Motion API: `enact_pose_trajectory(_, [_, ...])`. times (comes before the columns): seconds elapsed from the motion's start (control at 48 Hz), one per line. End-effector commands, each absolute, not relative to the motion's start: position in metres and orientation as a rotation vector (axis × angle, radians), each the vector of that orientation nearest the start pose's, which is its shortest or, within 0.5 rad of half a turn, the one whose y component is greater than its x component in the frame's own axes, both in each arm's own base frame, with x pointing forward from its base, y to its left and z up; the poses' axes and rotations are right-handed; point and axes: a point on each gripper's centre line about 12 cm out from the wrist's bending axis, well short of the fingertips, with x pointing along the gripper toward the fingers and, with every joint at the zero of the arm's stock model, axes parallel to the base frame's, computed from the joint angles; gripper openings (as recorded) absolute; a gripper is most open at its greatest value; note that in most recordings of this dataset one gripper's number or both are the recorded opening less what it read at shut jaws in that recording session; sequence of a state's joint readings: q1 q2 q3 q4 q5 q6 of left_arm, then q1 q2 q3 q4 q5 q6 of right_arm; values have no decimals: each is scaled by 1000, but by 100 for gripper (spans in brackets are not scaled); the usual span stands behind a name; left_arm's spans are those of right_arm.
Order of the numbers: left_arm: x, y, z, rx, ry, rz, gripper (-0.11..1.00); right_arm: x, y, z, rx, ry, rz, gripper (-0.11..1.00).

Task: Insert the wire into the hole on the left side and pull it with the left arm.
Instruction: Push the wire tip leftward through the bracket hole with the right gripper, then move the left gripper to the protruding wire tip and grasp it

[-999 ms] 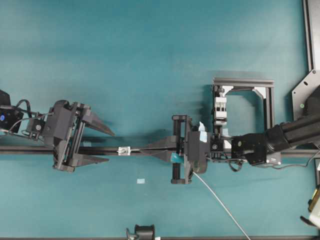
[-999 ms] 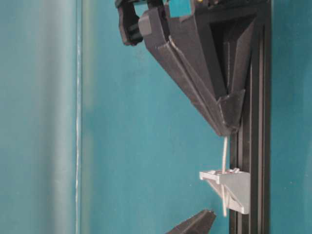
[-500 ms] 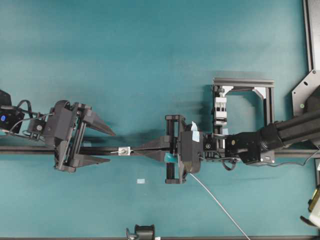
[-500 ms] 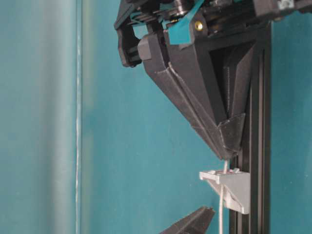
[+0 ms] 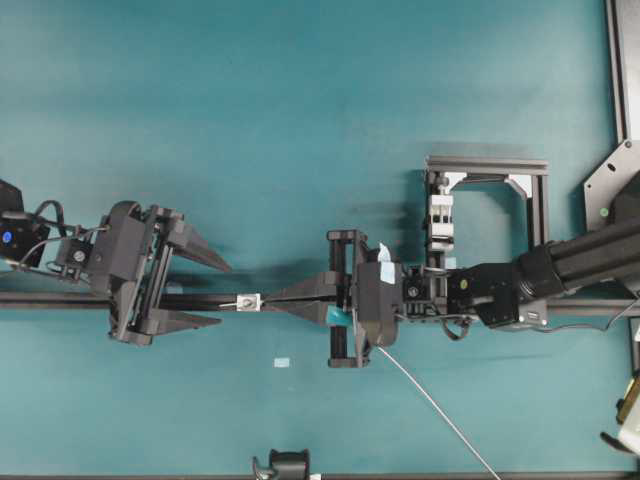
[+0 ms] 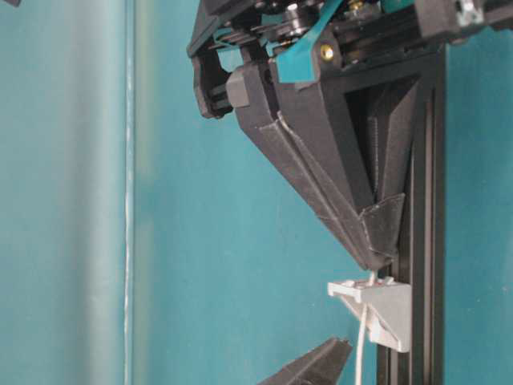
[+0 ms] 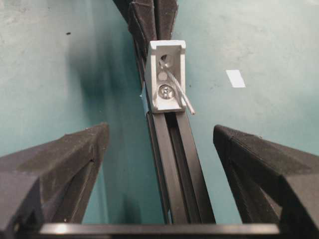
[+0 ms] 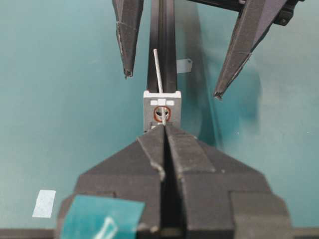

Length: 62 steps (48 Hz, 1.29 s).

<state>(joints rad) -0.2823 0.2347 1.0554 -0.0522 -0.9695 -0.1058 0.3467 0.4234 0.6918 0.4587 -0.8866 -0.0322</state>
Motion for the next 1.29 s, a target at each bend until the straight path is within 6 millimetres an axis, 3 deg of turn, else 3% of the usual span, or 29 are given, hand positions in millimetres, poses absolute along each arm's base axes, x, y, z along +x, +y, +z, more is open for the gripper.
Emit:
enact_pose_trajectory(0.0, [316, -86, 94, -91, 282, -217, 67, 408, 98, 78, 176, 261, -51, 1])
enact_pose_trajectory(0.187, [316, -86, 105, -94, 270, -220, 67, 408, 98, 78, 176, 262, -51, 1])
enact_pose_trajectory(0.645, [317, -87, 104, -96, 304, -218, 63, 408, 98, 78, 177, 262, -51, 1])
enact_pose_trajectory(0.75, [317, -87, 104, -94, 303, -223, 53, 408, 99, 78, 177, 263, -50, 1])
enact_pose_trajectory(0.895, [317, -87, 104, -94, 303, -223, 16, 408, 98, 79, 176, 261, -51, 1])
enact_pose_trajectory(0.999, [317, -88, 104, -94, 303, -223, -1, 408, 98, 78, 177, 262, -51, 1])
enact_pose_trajectory(1.103, [319, -90, 106, -94, 295, -229, -9, 408, 98, 78, 177, 262, -51, 1])
enact_pose_trajectory(1.27, [319, -92, 106, -94, 293, -234, -11, 408, 99, 78, 177, 267, -49, 1])
